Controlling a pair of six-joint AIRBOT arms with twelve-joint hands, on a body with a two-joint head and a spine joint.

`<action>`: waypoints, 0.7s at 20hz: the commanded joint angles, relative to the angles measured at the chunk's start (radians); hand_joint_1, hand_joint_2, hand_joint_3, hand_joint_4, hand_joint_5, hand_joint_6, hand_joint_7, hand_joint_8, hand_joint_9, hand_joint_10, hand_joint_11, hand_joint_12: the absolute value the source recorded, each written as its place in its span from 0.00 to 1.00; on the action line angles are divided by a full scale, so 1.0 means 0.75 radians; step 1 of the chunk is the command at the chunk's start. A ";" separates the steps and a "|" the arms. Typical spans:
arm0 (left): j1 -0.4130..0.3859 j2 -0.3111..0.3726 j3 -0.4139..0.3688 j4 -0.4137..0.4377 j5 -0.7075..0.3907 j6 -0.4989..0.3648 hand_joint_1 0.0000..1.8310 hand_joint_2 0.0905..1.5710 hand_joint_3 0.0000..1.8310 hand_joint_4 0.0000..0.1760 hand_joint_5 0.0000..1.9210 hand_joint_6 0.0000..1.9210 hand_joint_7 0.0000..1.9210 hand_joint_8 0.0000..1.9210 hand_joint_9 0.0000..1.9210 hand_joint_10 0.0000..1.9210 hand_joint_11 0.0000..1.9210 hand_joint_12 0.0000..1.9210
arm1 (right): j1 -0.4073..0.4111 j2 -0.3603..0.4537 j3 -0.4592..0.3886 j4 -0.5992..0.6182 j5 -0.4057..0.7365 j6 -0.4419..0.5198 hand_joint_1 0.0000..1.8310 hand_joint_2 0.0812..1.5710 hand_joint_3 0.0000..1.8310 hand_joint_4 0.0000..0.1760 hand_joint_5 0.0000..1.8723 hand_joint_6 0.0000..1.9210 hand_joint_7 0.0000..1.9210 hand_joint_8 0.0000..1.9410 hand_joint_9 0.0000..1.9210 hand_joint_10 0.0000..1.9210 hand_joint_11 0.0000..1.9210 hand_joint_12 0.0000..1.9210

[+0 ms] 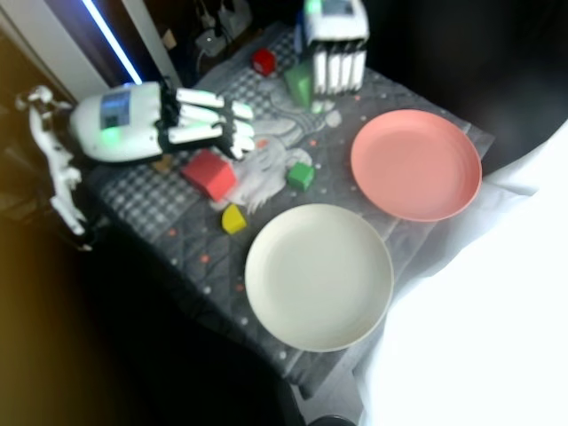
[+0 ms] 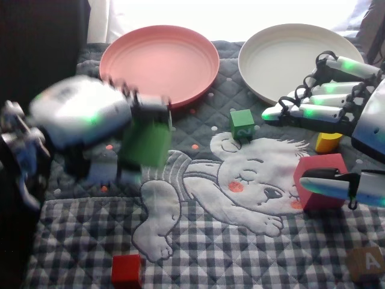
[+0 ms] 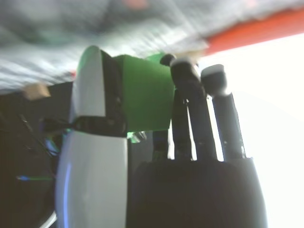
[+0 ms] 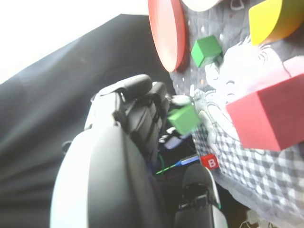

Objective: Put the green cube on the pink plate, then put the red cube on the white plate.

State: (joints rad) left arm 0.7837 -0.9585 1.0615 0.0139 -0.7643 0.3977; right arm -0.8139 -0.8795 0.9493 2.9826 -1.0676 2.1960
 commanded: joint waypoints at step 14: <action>-0.337 -0.172 0.343 -0.156 0.109 0.000 0.66 0.76 0.00 0.00 0.41 0.58 0.43 0.75 0.36 0.76 0.28 0.96 | 0.010 -0.023 0.019 0.035 -0.157 0.002 0.22 0.75 0.00 0.00 0.05 0.43 0.29 0.04 0.12 0.41 0.00 0.74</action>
State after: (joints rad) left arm 0.5373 -1.0969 1.3270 -0.0998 -0.5739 0.3996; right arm -0.8146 -0.8993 0.9619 2.9841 -1.0687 2.1960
